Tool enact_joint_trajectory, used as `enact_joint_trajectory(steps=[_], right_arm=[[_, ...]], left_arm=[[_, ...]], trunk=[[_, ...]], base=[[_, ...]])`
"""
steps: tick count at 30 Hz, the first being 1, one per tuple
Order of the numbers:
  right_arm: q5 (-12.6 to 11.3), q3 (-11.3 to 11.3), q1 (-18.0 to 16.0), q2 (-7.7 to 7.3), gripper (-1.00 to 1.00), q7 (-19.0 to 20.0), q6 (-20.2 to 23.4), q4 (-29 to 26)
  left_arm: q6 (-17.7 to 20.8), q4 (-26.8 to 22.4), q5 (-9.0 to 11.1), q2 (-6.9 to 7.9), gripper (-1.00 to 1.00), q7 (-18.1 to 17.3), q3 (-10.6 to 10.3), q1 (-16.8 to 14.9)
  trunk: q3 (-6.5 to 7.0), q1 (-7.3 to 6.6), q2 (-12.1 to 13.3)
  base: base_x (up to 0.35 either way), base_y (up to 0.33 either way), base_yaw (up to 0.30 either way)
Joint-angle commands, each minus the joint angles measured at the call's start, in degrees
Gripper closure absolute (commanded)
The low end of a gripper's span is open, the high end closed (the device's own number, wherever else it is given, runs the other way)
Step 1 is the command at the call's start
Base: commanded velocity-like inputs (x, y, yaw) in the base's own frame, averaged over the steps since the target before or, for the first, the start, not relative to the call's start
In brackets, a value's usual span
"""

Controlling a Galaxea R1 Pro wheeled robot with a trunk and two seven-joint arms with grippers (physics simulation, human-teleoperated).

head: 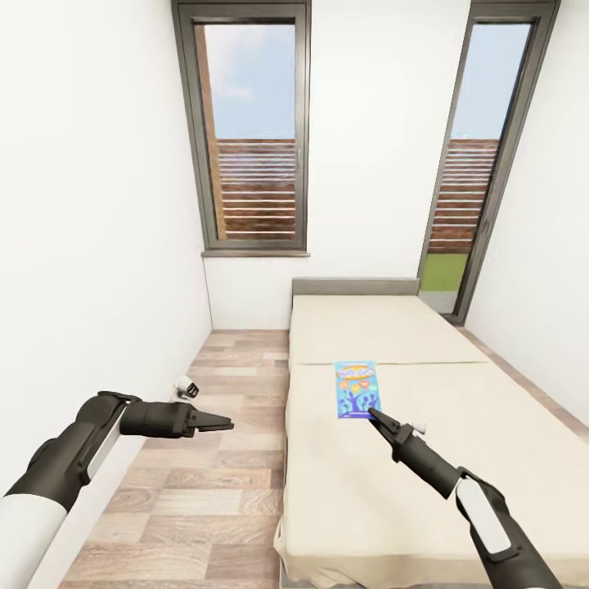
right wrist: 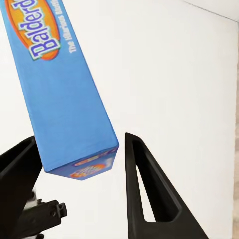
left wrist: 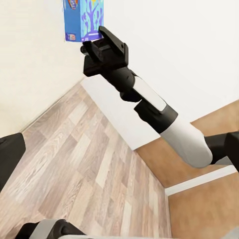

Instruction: Put all the toys in the child's room - the three board games (two on the bed and one on the table), the two jigsaw puzzles on the table, and the tennis ball on the table - inside the toy box on the table in the child's room.

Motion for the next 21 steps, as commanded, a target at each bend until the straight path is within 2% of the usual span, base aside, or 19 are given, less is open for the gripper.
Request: enact_joint_trajectory(steps=[1, 14, 19, 21], right_arm=[[-0.1, -0.1, 0.0, 0.0, 1.0, 0.3, 0.2, -0.1], [-0.1, 0.0, 0.0, -0.01, 1.0, 0.7, -0.2, -0.2], [0.1, -0.3, -0.1, -0.55, 1.0, -0.6, 0.2, -0.1], [0.1, -0.3, -0.2, -1.37, 1.0, -2.1, 0.3, -0.2]], left_arm=[[0.6, 0.0, 0.0, 0.05, -1.0, -0.2, -0.1, -0.1], [0.6, 0.0, 0.0, 0.07, -1.0, -0.2, -0.1, -0.1], [0.6, 0.0, 0.0, 0.07, -1.0, -0.2, -0.1, -0.1], [0.6, 0.0, 0.0, 0.07, -1.0, -0.2, -0.1, -0.1]], trunk=[[0.12, -0.23, 0.4], [2.45, -3.08, 5.6], [3.35, -4.18, 7.6], [3.71, -4.62, 8.4]], base=[[0.0, 0.0, 0.0], [0.0, 0.0, 0.0], [0.0, 0.0, 0.0], [0.0, 0.0, 0.0]])
